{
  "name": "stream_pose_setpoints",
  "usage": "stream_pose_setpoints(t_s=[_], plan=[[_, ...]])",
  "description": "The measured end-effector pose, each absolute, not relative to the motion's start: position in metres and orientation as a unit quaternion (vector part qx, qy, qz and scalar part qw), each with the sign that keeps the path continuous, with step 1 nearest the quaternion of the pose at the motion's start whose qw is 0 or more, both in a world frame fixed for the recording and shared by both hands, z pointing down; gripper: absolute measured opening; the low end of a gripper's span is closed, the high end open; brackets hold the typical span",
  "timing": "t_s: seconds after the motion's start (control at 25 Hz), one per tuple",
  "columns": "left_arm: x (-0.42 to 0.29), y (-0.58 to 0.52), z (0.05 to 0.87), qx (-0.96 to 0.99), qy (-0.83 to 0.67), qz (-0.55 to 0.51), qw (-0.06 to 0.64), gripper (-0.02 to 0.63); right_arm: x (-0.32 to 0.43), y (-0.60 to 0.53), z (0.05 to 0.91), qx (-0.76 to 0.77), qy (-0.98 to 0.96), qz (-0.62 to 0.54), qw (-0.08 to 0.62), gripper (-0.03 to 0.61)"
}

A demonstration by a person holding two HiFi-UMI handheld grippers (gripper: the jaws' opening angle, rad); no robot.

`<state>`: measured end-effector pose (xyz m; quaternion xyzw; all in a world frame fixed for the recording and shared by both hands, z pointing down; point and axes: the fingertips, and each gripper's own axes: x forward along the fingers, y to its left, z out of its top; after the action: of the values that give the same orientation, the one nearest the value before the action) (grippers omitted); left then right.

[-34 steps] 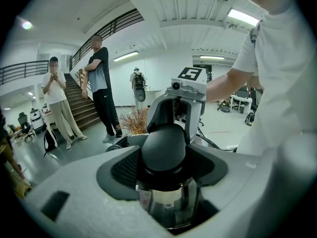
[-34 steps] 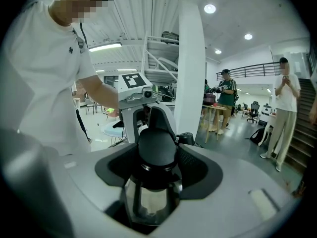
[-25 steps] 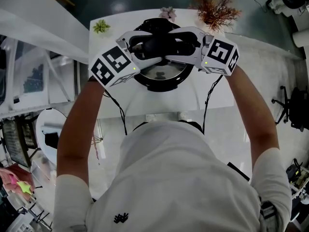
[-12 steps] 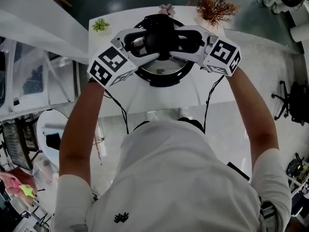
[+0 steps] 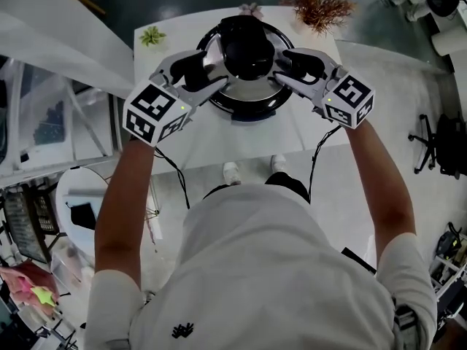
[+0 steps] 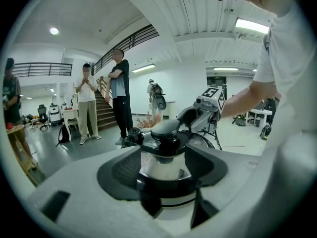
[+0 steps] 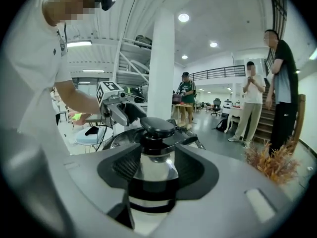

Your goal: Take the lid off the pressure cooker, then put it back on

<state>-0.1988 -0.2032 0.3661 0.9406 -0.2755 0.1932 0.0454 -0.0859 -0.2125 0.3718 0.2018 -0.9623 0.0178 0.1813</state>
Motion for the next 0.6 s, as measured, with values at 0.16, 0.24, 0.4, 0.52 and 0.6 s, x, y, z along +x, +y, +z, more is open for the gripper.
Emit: stream_pose_setpoints(t_s=[0.16, 0.24, 0.4, 0.52, 0.6], plan=[[-0.216, -0.185, 0.366, 0.934, -0.310, 0.164, 0.060, 0.242, -0.072, -0.191, 0.374, 0.250, -0.953, 0.026, 0.167, 0.173], [-0.225, -0.174, 0.369, 0.929, -0.332, 0.149, 0.072, 0.192, -0.066, -0.176, 0.379, 0.271, -0.948, 0.034, 0.161, 0.148], [-0.236, -0.147, 0.379, 0.918, -0.363, 0.121, 0.104, 0.124, -0.058, -0.140, 0.392, 0.300, -0.939, 0.052, 0.159, 0.084], [-0.239, -0.125, 0.391, 0.907, -0.386, 0.113, 0.128, 0.061, -0.056, -0.111, 0.410, 0.302, -0.936, 0.076, 0.161, 0.023], [-0.237, -0.108, 0.400, 0.899, -0.400, 0.116, 0.139, 0.030, -0.056, -0.091, 0.422, 0.299, -0.936, 0.099, 0.156, 0.009]])
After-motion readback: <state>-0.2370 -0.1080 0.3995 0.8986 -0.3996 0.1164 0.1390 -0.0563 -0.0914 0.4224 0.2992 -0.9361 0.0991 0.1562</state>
